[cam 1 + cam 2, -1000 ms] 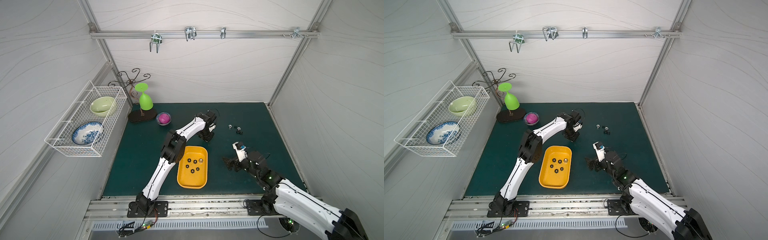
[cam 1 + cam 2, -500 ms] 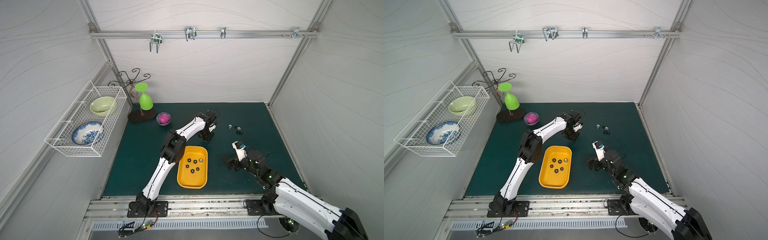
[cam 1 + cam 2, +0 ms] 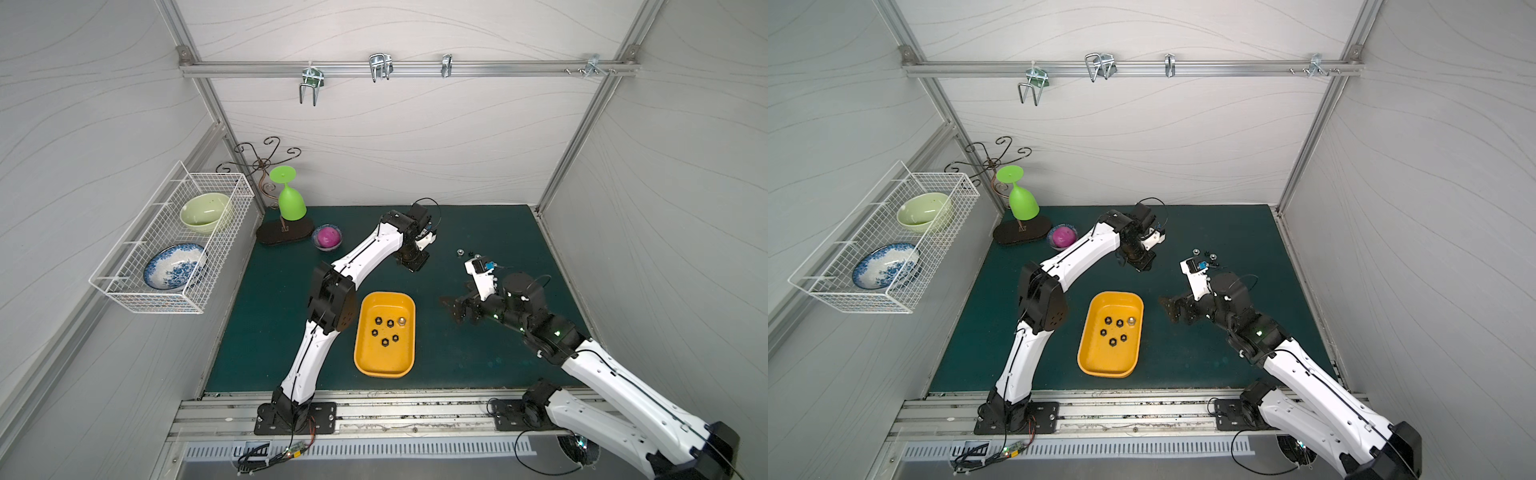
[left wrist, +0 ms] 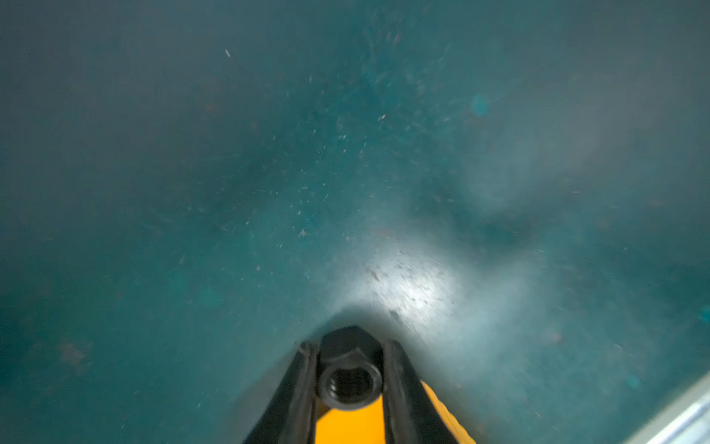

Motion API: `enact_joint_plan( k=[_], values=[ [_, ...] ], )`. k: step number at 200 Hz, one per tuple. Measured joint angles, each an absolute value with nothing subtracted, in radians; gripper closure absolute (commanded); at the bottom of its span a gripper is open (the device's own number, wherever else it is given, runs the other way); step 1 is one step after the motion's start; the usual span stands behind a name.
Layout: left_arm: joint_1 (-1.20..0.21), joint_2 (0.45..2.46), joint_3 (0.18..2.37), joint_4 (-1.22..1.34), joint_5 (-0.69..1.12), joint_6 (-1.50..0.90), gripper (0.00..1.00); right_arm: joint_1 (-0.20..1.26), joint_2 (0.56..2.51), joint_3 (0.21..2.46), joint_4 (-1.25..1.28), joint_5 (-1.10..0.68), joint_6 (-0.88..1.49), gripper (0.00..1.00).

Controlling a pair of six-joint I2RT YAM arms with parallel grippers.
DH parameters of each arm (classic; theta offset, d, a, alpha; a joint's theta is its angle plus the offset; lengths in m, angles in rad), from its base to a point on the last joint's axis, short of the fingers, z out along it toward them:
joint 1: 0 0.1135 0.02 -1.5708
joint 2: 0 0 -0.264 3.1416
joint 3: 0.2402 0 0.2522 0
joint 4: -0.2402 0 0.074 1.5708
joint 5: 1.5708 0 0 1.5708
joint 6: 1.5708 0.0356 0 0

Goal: Put the nuts on the desktop into the storage box
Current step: Pick up the nut from the center of the board, then place the nut in the storage box.

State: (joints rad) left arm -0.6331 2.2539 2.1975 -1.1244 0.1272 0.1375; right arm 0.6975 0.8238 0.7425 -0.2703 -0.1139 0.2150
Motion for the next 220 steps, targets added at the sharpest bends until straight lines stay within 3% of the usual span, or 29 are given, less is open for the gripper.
enact_joint_plan(
  k=[105,220],
  values=[
    [-0.633,1.924,1.952,-1.185,0.156,0.218,0.73,0.791,0.975,1.134,-0.681,-0.214,0.375,0.01],
    [-0.634,1.602,1.585,-1.178,0.196,0.249,0.73,1.07,1.083,1.143,-0.699,-0.191,0.415,0.01]
  ],
)
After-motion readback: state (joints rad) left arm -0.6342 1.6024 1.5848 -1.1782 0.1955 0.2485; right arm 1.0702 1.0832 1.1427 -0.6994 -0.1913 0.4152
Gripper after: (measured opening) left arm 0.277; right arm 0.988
